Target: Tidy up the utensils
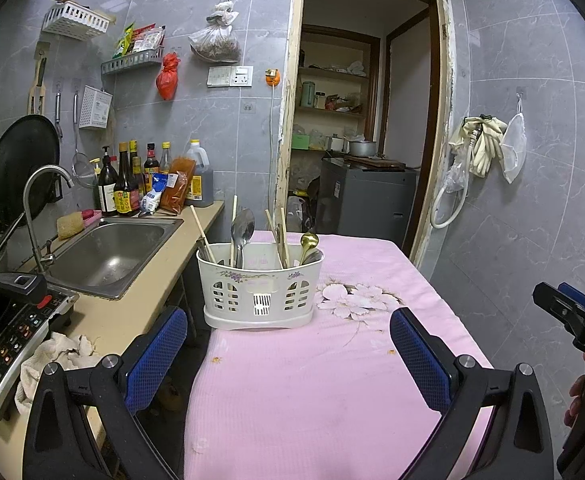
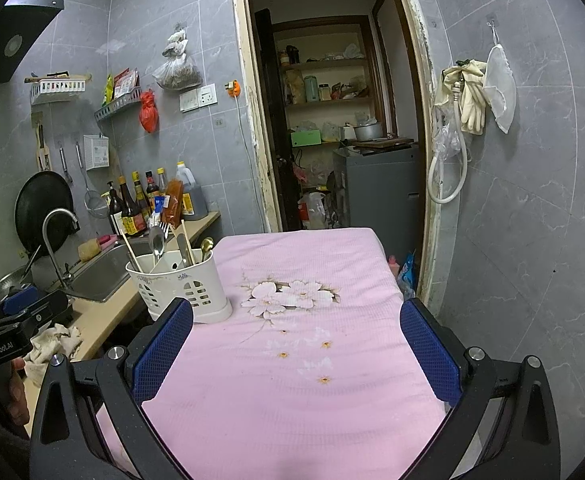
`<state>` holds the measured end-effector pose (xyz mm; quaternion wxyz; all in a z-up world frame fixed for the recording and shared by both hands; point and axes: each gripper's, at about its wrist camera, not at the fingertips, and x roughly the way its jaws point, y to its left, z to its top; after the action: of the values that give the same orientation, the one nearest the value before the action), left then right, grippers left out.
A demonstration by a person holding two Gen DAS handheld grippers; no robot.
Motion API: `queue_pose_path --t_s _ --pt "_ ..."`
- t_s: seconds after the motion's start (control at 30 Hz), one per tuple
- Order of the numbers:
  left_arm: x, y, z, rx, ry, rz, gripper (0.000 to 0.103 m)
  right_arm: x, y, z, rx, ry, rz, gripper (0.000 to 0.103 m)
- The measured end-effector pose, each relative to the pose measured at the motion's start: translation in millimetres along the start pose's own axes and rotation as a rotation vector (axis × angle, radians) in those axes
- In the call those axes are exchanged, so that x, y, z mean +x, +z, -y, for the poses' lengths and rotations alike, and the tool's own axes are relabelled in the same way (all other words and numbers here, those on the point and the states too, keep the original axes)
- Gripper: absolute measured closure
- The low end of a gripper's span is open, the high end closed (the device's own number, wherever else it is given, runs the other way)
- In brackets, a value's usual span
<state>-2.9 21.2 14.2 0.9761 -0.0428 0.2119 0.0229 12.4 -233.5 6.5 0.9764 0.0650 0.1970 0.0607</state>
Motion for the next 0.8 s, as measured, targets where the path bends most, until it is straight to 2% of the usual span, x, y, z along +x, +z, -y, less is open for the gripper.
queue_pose_path --t_s 0.8 --pt "0.8 0.5 -2.4 0.001 0.003 -0.002 0.001 -1.2 2.1 0.8 0.001 0.000 0.000 0.001"
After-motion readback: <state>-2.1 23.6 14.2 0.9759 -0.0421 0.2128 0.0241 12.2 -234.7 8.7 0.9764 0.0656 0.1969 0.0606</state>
